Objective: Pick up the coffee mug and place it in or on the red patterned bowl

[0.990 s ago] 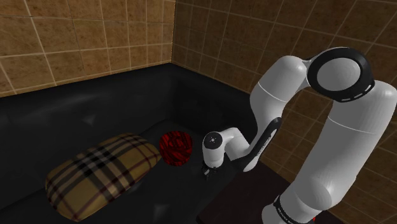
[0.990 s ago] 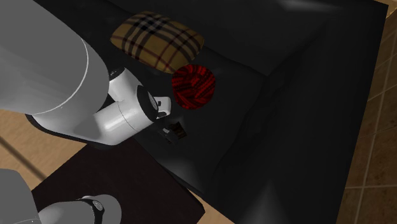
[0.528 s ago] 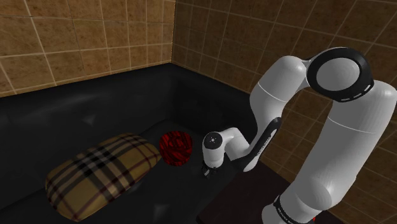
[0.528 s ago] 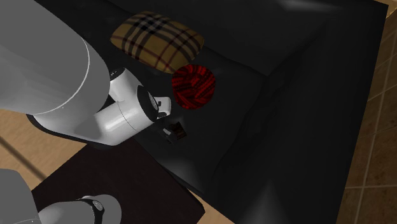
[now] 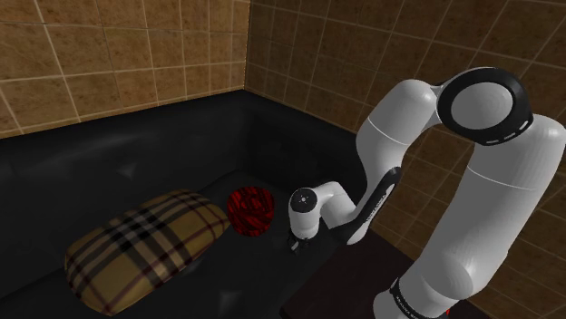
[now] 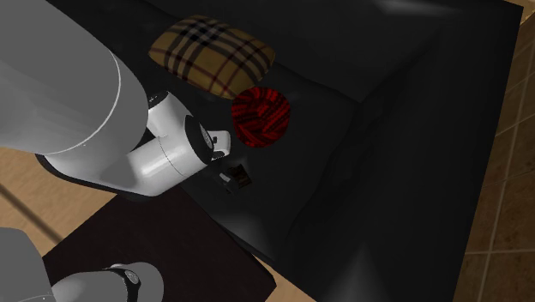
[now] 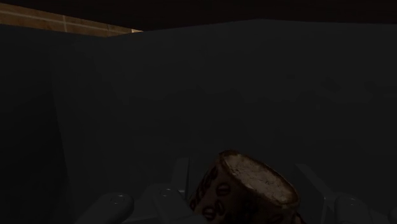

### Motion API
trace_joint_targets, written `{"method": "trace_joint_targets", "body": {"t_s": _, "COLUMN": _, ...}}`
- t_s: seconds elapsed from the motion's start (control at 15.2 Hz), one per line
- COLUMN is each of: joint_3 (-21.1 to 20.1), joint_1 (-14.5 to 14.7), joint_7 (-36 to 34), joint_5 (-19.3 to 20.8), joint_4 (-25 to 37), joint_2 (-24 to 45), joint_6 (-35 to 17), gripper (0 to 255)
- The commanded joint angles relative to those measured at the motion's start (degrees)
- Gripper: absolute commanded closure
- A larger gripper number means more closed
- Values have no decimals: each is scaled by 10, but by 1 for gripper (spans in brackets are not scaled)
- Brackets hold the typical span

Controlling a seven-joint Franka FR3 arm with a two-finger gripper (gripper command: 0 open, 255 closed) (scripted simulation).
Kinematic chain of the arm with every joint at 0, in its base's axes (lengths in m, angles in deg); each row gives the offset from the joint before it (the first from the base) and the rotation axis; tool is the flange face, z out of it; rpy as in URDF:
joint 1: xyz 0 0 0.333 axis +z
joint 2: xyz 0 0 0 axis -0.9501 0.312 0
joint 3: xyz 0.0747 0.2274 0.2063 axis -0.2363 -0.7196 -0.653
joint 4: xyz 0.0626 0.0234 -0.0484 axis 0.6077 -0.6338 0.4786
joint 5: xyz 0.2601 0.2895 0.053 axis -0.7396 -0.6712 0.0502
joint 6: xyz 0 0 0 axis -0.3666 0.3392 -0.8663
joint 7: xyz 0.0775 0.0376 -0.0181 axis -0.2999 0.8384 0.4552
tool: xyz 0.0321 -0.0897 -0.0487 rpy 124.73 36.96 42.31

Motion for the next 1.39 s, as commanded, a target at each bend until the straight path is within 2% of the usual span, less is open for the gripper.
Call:
{"method": "trace_joint_targets", "body": {"t_s": 0.0, "joint_3": -5, "joint_1": -2, "joint_7": 14, "joint_5": -16, "joint_4": -5, "joint_2": -12, "joint_6": 0, "gripper": 255}}
{"method": "trace_joint_targets", "body": {"t_s": 0.66, "joint_3": -41, "joint_1": -7, "joint_7": 169, "joint_5": -196, "joint_4": -47, "joint_2": -139, "joint_6": 18, "gripper": 255}}
{"method": "trace_joint_targets", "body": {"t_s": 0.99, "joint_3": -41, "joint_1": 11, "joint_7": 245, "joint_5": -285, "joint_4": -59, "joint_2": -200, "joint_6": 40, "gripper": 255}}
{"method": "trace_joint_targets", "body": {"t_s": 1.32, "joint_3": -30, "joint_1": 36, "joint_7": 308, "joint_5": -355, "joint_4": -63, "joint_2": -256, "joint_6": 74, "gripper": 255}}
